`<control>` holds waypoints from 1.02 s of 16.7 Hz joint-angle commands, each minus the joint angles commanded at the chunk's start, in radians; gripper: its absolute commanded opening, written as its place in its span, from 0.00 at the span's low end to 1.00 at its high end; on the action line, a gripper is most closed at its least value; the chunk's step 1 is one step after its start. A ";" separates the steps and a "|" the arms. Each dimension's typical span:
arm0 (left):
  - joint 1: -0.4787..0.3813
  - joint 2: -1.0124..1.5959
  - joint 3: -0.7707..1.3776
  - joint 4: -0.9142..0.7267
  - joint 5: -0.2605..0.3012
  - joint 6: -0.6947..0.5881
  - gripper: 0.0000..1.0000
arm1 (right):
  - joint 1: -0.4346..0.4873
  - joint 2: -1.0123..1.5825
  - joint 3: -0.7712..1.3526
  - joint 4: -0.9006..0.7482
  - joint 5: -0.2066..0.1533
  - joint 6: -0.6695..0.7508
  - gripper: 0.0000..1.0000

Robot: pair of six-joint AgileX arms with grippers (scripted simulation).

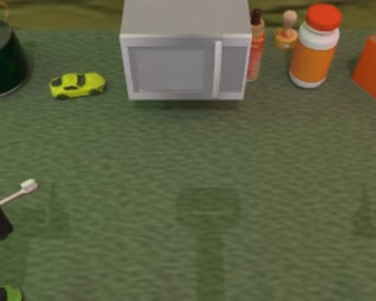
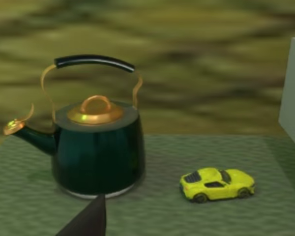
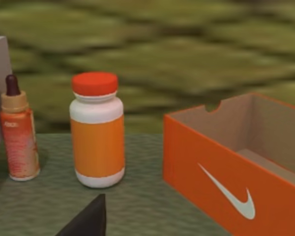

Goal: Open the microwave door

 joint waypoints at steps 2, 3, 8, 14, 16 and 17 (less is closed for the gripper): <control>0.000 0.000 0.000 0.000 0.000 0.000 1.00 | 0.000 0.000 0.000 0.000 0.000 0.000 1.00; -0.006 0.010 0.010 -0.004 -0.002 -0.004 1.00 | 0.000 0.000 0.000 0.000 0.000 0.000 1.00; -0.100 0.220 0.213 -0.079 -0.049 -0.077 1.00 | 0.000 0.000 0.000 0.000 0.000 0.000 1.00; -0.295 0.775 0.702 -0.264 -0.167 -0.240 1.00 | 0.000 0.000 0.000 0.000 0.000 0.000 1.00; -0.368 0.999 0.890 -0.336 -0.214 -0.303 1.00 | 0.000 0.000 0.000 0.000 0.000 0.000 1.00; -0.404 1.113 0.985 -0.372 -0.237 -0.335 1.00 | 0.000 0.000 0.000 0.000 0.000 0.000 1.00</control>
